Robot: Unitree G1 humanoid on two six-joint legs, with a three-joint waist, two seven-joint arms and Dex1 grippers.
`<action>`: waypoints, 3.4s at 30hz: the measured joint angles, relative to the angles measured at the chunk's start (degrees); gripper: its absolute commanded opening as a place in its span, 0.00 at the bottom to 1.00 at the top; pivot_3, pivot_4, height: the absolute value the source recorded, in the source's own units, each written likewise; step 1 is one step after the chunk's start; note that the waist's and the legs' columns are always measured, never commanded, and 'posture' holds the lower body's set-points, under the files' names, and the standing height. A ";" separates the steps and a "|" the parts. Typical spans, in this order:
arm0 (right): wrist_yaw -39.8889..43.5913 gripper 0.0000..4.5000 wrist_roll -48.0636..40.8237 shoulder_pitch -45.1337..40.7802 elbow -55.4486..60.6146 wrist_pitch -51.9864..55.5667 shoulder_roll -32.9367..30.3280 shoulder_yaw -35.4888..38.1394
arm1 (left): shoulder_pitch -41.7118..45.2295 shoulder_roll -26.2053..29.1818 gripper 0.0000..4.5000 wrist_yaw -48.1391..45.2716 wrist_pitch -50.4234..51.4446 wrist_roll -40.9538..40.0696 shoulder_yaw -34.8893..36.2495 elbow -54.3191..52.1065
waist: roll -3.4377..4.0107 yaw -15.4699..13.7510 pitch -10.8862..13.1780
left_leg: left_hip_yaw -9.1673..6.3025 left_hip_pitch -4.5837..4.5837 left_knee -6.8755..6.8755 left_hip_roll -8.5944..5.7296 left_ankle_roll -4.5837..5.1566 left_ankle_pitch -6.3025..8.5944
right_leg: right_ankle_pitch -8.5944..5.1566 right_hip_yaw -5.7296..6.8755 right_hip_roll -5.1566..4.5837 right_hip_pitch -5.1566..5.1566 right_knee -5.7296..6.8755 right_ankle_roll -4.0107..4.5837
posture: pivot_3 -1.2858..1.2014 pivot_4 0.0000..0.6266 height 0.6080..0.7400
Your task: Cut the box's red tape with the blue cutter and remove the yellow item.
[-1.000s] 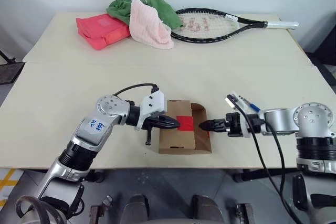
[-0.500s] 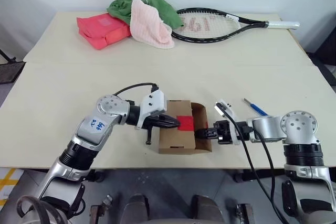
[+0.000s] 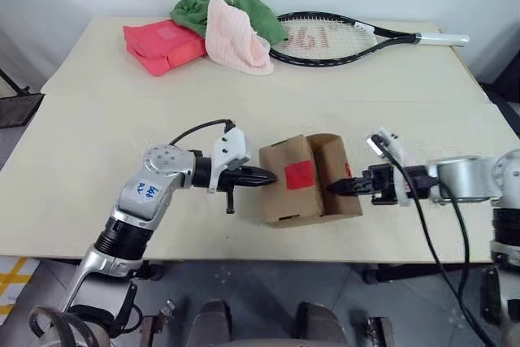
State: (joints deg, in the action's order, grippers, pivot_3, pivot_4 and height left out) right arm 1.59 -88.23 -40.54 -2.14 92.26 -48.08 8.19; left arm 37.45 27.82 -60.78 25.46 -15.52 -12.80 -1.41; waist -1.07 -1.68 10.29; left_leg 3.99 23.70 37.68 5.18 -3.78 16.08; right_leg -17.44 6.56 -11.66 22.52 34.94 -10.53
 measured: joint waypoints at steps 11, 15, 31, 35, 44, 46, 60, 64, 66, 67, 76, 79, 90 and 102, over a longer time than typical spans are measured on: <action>-7.69 0.00 -7.04 -9.45 8.41 -0.72 -10.11 -10.63 | -0.56 -3.16 0.00 0.88 -1.76 1.01 -1.06 2.18 | 0.00 -0.22 0.00 | -0.01 0.13 0.17 0.00 0.02 0.01 | 0.00 0.02 -0.01 0.01 -0.03 0.00 | 0.52 0.24 1.00; -11.51 0.00 -12.85 -11.14 9.26 -3.87 -13.38 -14.98 | -1.47 -3.17 0.00 1.28 -1.76 1.25 -1.06 2.27 | 0.00 -1.03 0.00 | -0.01 0.21 0.29 0.00 0.10 0.06 | 0.00 0.03 -0.02 0.02 -0.04 0.00 | 0.52 0.24 1.00; -25.02 0.00 -25.34 -14.00 14.23 -18.58 -16.48 -23.86 | -4.78 -7.21 0.00 6.41 -0.22 5.90 -3.40 6.81 | -0.01 -1.46 0.00 | -0.02 0.45 0.46 0.00 0.15 0.09 | 0.14 0.08 -0.02 0.13 -0.13 0.01 | 0.52 0.24 1.00; -26.42 0.00 -25.35 -13.87 14.21 -19.24 -16.48 -23.88 | -4.79 -7.77 0.00 6.73 -0.33 5.91 -3.18 6.99 | -0.01 -1.49 0.00 | -0.01 0.46 0.47 0.00 0.15 0.09 | 0.14 0.08 -0.02 0.13 -0.14 0.01 | 0.52 0.24 1.00; -28.90 0.00 -25.35 -14.44 13.19 -19.73 -16.41 -24.21 | -4.77 -8.58 0.00 7.70 -0.47 5.90 -2.38 7.00 | -0.01 -1.38 0.00 | -0.01 0.46 0.46 0.00 0.15 0.09 | 0.14 0.08 -0.02 0.13 -0.14 0.01 | 0.52 0.24 1.00; -29.77 0.00 -25.35 -14.87 12.94 -19.72 -16.25 -24.46 | -4.78 -8.86 0.00 8.14 -0.45 5.90 -2.23 6.99 | -0.01 -1.36 0.00 | -0.02 0.46 0.46 0.00 0.15 0.09 | 0.14 0.07 -0.02 0.13 -0.14 0.01 | 0.52 0.24 1.00; -38.26 0.00 -25.23 -20.94 14.45 -18.29 -15.71 -29.98 | -5.33 -10.40 0.00 10.05 0.07 5.81 -1.57 6.34 | -0.02 -1.37 -0.01 | -0.01 0.45 0.49 0.01 0.15 0.09 | 0.14 0.07 -0.02 0.13 -0.13 0.02 | 0.52 0.24 1.00; -41.24 0.00 -23.08 -21.80 15.56 -16.81 -16.22 -31.38 | -5.31 -11.65 0.00 10.50 0.03 5.83 -1.62 6.51 | -0.02 -1.59 -0.01 | -0.01 0.46 0.50 0.01 0.16 0.10 | 0.15 0.07 -0.02 0.12 -0.15 0.03 | 0.52 0.24 1.00; -41.76 0.00 -20.94 -21.81 15.67 -15.84 -16.29 -32.02 | -5.11 -12.36 0.00 10.65 -0.19 5.84 -1.58 6.89 | -0.02 -1.58 -0.01 | -0.01 0.46 0.50 0.01 0.16 0.10 | 0.15 0.07 -0.02 0.12 -0.15 0.03 | 0.52 0.24 1.00; -41.89 0.00 -19.88 -21.80 15.78 -15.54 -16.28 -32.28 | -5.02 -12.85 0.00 10.75 -0.49 5.86 -1.58 7.05 | -0.02 -1.59 -0.01 | -0.02 0.46 0.49 0.01 0.16 0.10 | 0.15 0.07 -0.02 0.12 -0.15 0.03 | 0.52 0.24 1.00; -41.81 0.00 -16.80 -21.82 16.32 -14.64 -15.33 -32.23 | -4.45 -13.16 0.00 10.20 -1.18 6.06 -1.78 8.22 | -0.02 -1.29 -0.01 | -0.01 0.48 0.45 0.01 0.16 0.10 | 0.15 0.08 -0.01 0.15 -0.18 0.03 | 0.52 0.24 1.00; -41.80 0.00 -16.78 -22.67 16.33 -14.58 -14.30 -32.23 | -4.68 -12.32 0.00 9.81 -1.19 6.07 -1.81 8.36 | -0.02 -1.14 -0.01 | -0.01 0.48 0.42 0.01 0.16 0.10 | 0.15 0.08 -0.01 0.20 -0.16 0.03 | 0.52 0.24 1.00; -42.39 0.00 -18.13 -23.49 18.61 -14.93 -13.91 -32.29 | -5.36 -11.32 0.00 10.09 -1.17 7.03 -2.70 8.80 | -0.02 -1.09 -0.01 | -0.01 0.50 0.39 0.01 0.16 0.10 | 0.15 0.08 -0.01 0.22 -0.17 0.03 | 0.52 0.24 1.00; -41.71 0.00 -13.52 -23.50 19.93 -13.14 -11.78 -32.51 | -5.29 -3.44 0.00 5.21 0.03 1.45 3.27 3.39 | -0.01 -0.26 0.00 | 0.00 0.53 0.30 0.05 0.16 0.10 | 0.15 0.11 0.00 0.33 -0.15 0.03 | 0.52 0.24 1.00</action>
State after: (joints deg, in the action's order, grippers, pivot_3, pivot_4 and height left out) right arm -40.12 -101.74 -64.04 17.79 79.12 -59.86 -24.32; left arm 32.16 24.38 -55.57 25.49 -14.07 -9.53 1.97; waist -1.08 -1.94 10.29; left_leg 3.99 24.23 37.98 5.23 -3.62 16.18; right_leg -17.29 6.67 -11.65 22.85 34.79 -10.50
